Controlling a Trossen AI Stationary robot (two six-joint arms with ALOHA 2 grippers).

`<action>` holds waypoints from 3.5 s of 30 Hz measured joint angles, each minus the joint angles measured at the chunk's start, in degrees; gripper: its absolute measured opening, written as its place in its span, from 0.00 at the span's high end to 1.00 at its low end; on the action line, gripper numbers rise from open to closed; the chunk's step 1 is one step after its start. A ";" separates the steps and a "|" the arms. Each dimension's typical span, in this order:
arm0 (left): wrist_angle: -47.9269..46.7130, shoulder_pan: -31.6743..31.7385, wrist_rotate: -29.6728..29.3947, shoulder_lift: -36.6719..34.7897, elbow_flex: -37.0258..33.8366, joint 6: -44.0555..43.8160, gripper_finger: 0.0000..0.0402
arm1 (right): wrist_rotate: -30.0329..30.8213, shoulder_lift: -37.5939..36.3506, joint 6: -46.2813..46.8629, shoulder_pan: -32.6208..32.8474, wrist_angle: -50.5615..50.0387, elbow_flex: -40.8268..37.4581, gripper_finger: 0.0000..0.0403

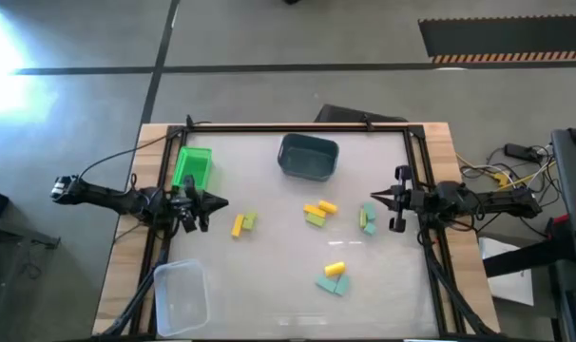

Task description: Sort & place blocks by color

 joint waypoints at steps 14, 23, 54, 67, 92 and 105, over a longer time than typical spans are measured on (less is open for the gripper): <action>0.01 -0.01 0.02 0.00 0.00 0.00 0.97 | 0.00 -0.01 0.00 0.01 -0.02 0.00 0.98; 0.01 0.00 0.01 0.00 0.00 0.00 0.97 | 0.00 -0.01 0.00 0.01 0.00 0.00 0.98; 0.01 0.01 0.01 0.00 0.00 0.00 0.97 | 0.01 0.01 0.00 0.00 0.00 0.00 0.98; 4.51 -0.01 -4.87 -0.11 0.00 4.48 0.97 | -2.99 0.01 39.02 0.14 0.70 0.00 0.98; 12.73 -0.03 24.55 0.67 0.00 -41.28 0.97 | 5.45 4.73 28.48 0.13 17.50 0.02 0.98; 29.66 -0.01 19.78 4.33 -0.02 -65.77 0.97 | 12.01 19.80 22.48 0.11 35.92 0.02 0.98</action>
